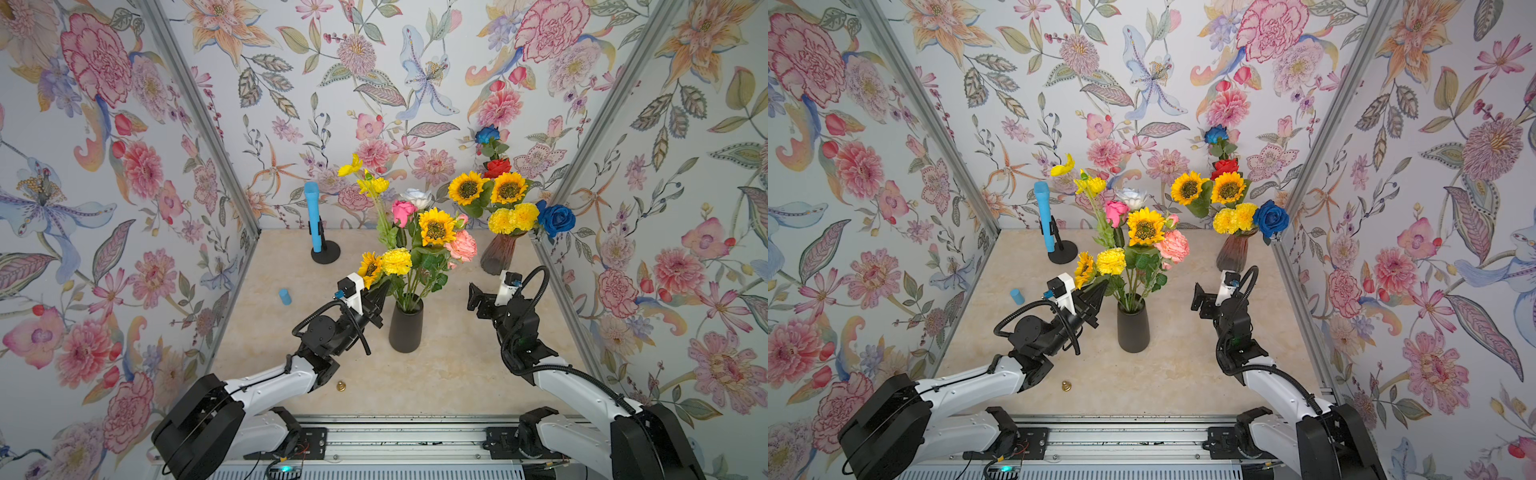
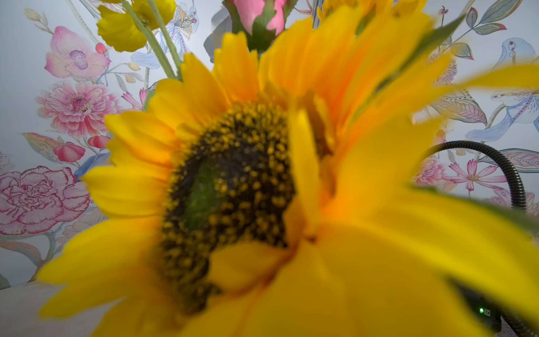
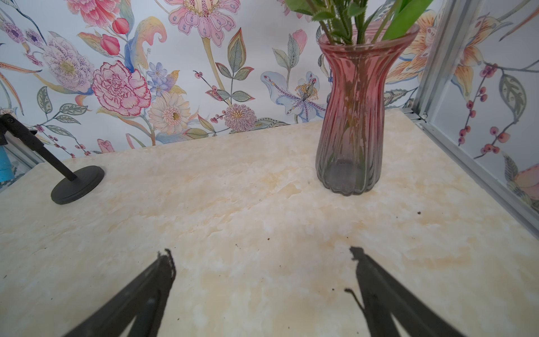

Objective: Pick out yellow flowers from the vase
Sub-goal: Pick up the flower from the vase.

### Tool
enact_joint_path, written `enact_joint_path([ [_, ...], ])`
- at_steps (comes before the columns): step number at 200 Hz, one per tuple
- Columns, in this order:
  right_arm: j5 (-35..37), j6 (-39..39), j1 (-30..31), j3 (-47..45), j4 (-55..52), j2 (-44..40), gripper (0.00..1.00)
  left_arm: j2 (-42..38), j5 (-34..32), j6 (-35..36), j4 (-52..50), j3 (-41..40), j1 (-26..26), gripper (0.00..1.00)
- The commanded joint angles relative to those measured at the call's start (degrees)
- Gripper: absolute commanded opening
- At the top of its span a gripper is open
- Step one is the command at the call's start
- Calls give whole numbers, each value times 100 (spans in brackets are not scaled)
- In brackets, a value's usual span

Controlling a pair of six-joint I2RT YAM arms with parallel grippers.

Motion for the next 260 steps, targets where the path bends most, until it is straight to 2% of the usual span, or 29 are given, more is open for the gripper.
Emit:
enact_joint_path([
  [1, 129, -64, 44, 90, 123, -47, 100, -195, -23, 291, -239, 264, -15, 0],
  [33, 129, -62, 44, 88, 114, -67, 100, -364, 1, 403, -584, 416, -14, 0],
  [103, 144, -62, 41, 97, 116, -70, 100, -1055, -232, 1053, -2212, 1221, -15, 0],
  [260, 190, -70, 44, 88, 44, -190, 100, -1749, -668, 1736, -3893, 2113, 8, 0],
])
